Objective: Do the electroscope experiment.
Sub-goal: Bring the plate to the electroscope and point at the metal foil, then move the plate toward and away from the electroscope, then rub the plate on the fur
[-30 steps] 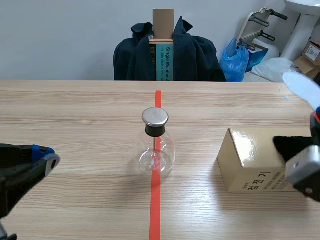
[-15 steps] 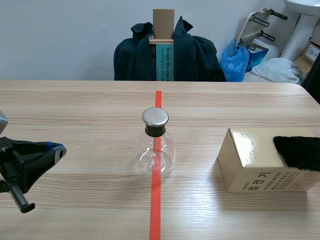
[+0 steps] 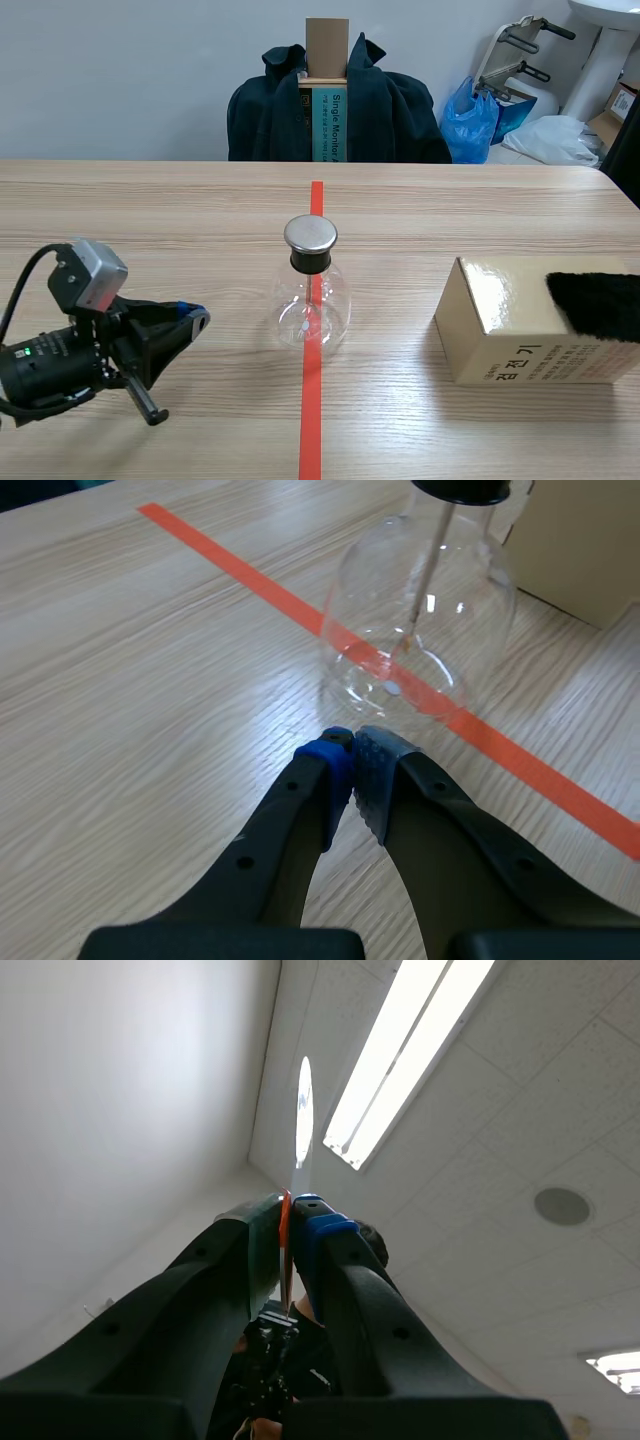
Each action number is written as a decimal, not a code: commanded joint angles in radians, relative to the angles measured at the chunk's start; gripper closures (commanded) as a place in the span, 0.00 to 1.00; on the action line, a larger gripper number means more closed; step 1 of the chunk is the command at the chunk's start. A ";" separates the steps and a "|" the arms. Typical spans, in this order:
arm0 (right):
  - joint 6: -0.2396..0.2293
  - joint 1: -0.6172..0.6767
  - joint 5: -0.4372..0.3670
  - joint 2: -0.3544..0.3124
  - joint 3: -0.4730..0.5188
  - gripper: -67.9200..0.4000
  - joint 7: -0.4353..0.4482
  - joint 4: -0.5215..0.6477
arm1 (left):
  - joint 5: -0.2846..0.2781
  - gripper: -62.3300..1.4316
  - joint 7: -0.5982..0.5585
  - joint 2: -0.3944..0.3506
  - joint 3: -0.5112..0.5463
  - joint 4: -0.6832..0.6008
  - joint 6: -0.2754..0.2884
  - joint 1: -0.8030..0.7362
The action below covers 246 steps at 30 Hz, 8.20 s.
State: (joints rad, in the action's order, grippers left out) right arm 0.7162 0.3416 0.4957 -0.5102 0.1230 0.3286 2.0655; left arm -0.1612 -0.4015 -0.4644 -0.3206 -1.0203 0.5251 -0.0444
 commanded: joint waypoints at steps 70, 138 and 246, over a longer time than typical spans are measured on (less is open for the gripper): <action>-0.119 -0.236 0.531 0.159 -0.597 0.98 0.175 -0.752 | 0.066 0.91 -0.050 0.109 -0.072 0.072 -0.014 0.078; -0.143 -0.220 0.538 0.152 -0.595 0.98 0.058 -0.752 | 0.066 0.91 -0.051 0.109 -0.072 0.072 -0.017 0.078; -0.061 0.187 0.030 0.065 0.145 0.98 0.009 0.077 | -0.090 0.00 -0.052 -0.252 0.335 -0.652 0.103 -0.389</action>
State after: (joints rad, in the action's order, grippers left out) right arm 0.6434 0.5259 0.5400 -0.4297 0.2577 0.3386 2.1334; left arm -0.2440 -0.4423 -0.7235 0.0097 -1.6764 0.6300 -0.4206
